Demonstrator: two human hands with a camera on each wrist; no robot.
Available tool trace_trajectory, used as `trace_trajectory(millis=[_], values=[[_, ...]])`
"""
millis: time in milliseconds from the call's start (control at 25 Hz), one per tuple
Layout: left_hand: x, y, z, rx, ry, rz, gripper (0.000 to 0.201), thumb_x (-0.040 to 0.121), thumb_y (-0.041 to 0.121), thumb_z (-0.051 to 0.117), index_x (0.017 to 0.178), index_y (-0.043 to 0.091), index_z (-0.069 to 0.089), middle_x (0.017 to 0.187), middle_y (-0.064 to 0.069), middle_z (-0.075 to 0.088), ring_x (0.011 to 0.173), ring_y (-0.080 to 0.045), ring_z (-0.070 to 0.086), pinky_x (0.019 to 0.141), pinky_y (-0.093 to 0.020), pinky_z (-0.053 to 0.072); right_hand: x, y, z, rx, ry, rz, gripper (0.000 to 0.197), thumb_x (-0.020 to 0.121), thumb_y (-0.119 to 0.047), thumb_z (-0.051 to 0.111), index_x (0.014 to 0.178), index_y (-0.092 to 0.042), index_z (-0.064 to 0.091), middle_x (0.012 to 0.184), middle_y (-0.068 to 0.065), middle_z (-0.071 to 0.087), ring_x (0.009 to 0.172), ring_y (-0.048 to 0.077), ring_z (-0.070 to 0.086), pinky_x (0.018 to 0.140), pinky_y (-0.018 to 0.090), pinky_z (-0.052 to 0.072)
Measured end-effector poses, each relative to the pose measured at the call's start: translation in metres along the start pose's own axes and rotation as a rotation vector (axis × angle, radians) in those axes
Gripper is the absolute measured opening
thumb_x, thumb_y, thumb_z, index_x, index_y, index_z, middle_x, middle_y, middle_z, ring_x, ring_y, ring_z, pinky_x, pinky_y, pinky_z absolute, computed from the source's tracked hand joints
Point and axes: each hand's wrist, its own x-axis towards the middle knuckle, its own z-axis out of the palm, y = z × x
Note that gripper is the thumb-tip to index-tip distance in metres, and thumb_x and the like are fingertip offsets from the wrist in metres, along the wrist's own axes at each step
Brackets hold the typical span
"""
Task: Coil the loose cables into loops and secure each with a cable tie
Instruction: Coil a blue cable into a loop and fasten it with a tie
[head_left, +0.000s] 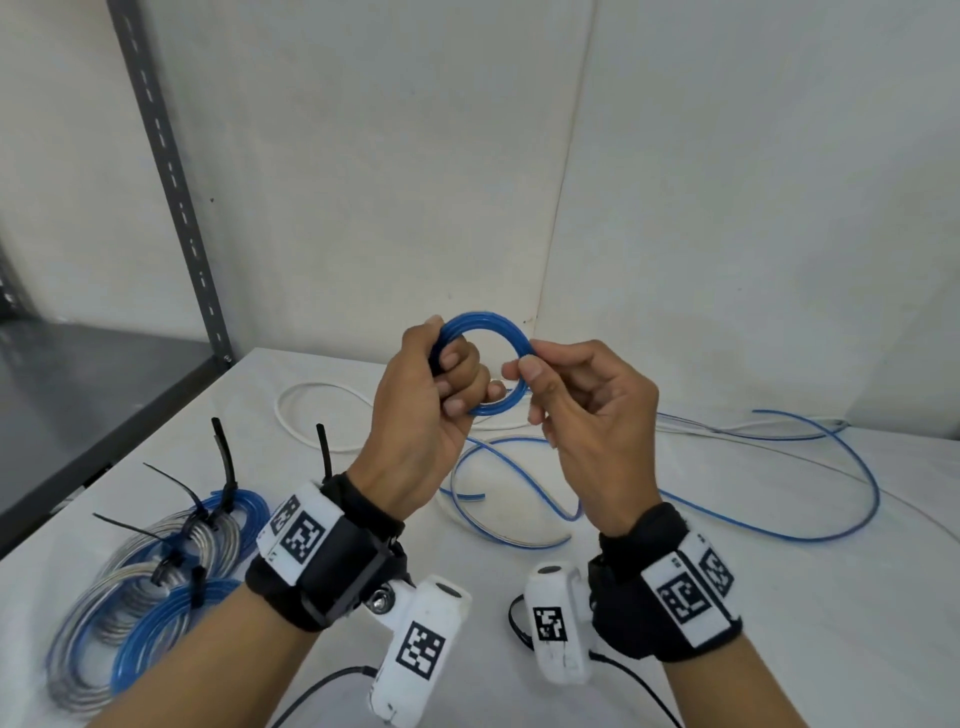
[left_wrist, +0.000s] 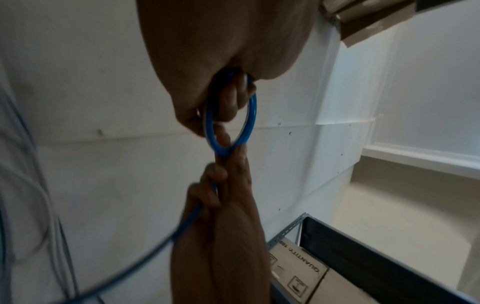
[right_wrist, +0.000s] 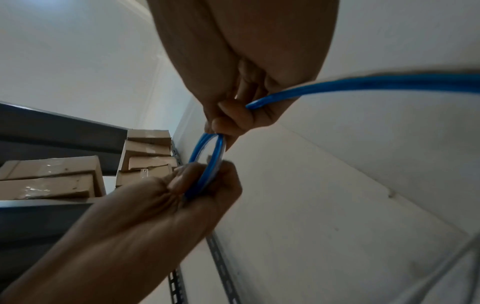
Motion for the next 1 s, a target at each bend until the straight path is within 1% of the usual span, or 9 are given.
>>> trace_trajectory(millis=[160,240,320,440,560,680,800,920,1000], values=[[0.001,0.006,-0.005,0.403,-0.079,-0.105,0.044,0.106,0.024,0.034,0.068,0.008,0.049,0.052,-0.003,0.033,0.048,-0.021,0.04,0.086,-0.045,0.054,0.011,-0.007,-0.029,-0.217,-0.137,-0.046,0.006,0.089,-0.014,0.075,0.095,-0.015,0.076,0.086,-0.001,0.078,0.079,0.014,0.073,0.068,0.027,0.053],[-0.002,0.003,-0.007,0.697,-0.155,-0.05,0.048,0.109,0.032,0.04,0.066,0.012,0.048,0.054,0.002,0.037,0.05,-0.019,0.042,0.085,-0.041,0.056,0.013,-0.011,-0.036,-0.351,-0.273,-0.072,0.007,0.089,-0.012,0.076,0.094,-0.016,0.078,0.084,-0.007,0.077,0.077,0.007,0.07,0.07,0.021,0.05],[-0.006,0.0,-0.007,0.885,-0.234,0.061,0.048,0.108,0.036,0.043,0.063,0.018,0.046,0.058,0.007,0.036,0.056,-0.016,0.043,0.074,-0.034,0.056,0.012,-0.012,-0.034,-0.42,-0.342,-0.108,0.008,0.09,-0.011,0.075,0.095,-0.016,0.079,0.083,-0.01,0.076,0.074,0.003,0.067,0.069,0.013,0.046],[-0.004,0.0,-0.009,0.8,-0.189,0.168,0.044,0.109,0.033,0.044,0.068,0.015,0.042,0.064,0.004,0.03,0.054,-0.011,0.035,0.068,-0.039,0.044,0.012,-0.014,-0.033,-0.343,-0.251,-0.097,0.011,0.09,-0.012,0.075,0.098,-0.017,0.079,0.082,-0.012,0.076,0.07,0.001,0.066,0.063,0.01,0.046],[0.002,0.005,-0.01,0.54,-0.062,0.164,0.045,0.109,0.031,0.043,0.067,0.016,0.039,0.062,0.004,0.027,0.049,-0.01,0.03,0.065,-0.032,0.041,0.013,-0.012,-0.031,-0.272,-0.116,-0.09,0.012,0.089,-0.014,0.076,0.098,-0.021,0.079,0.08,-0.016,0.075,0.067,0.003,0.065,0.059,0.013,0.046],[0.002,0.007,-0.005,0.294,0.019,0.136,0.047,0.109,0.03,0.042,0.065,0.018,0.037,0.065,-0.002,0.017,0.049,-0.012,0.022,0.059,-0.029,0.039,0.007,-0.01,-0.014,-0.159,-0.065,-0.053,0.012,0.087,-0.012,0.077,0.097,-0.019,0.077,0.082,-0.007,0.077,0.062,0.006,0.063,0.055,0.014,0.045],[0.002,0.006,-0.001,0.128,0.056,0.093,0.048,0.109,0.03,0.041,0.063,0.018,0.037,0.06,0.001,0.016,0.048,-0.013,0.02,0.056,-0.028,0.039,-0.001,-0.007,0.003,-0.05,-0.043,0.012,0.021,0.085,-0.012,0.078,0.105,-0.015,0.076,0.089,0.004,0.079,0.063,0.004,0.063,0.056,0.014,0.046],[0.006,0.009,-0.011,0.297,-0.033,0.12,0.05,0.109,0.034,0.043,0.063,0.017,0.055,0.056,0.0,0.034,0.05,-0.015,0.037,0.065,-0.033,0.051,0.002,-0.007,-0.003,-0.047,-0.015,0.018,0.022,0.082,-0.02,0.079,0.104,-0.017,0.077,0.091,0.003,0.079,0.072,0.01,0.069,0.061,0.019,0.051],[0.005,0.018,-0.021,0.68,-0.159,0.232,0.036,0.102,0.039,0.053,0.086,0.012,0.072,0.07,-0.001,0.065,0.069,-0.017,0.066,0.076,-0.035,0.059,0.007,-0.006,-0.016,-0.205,-0.043,-0.015,0.019,0.083,-0.02,0.081,0.102,-0.022,0.078,0.089,-0.007,0.079,0.081,0.015,0.071,0.066,0.027,0.055]])
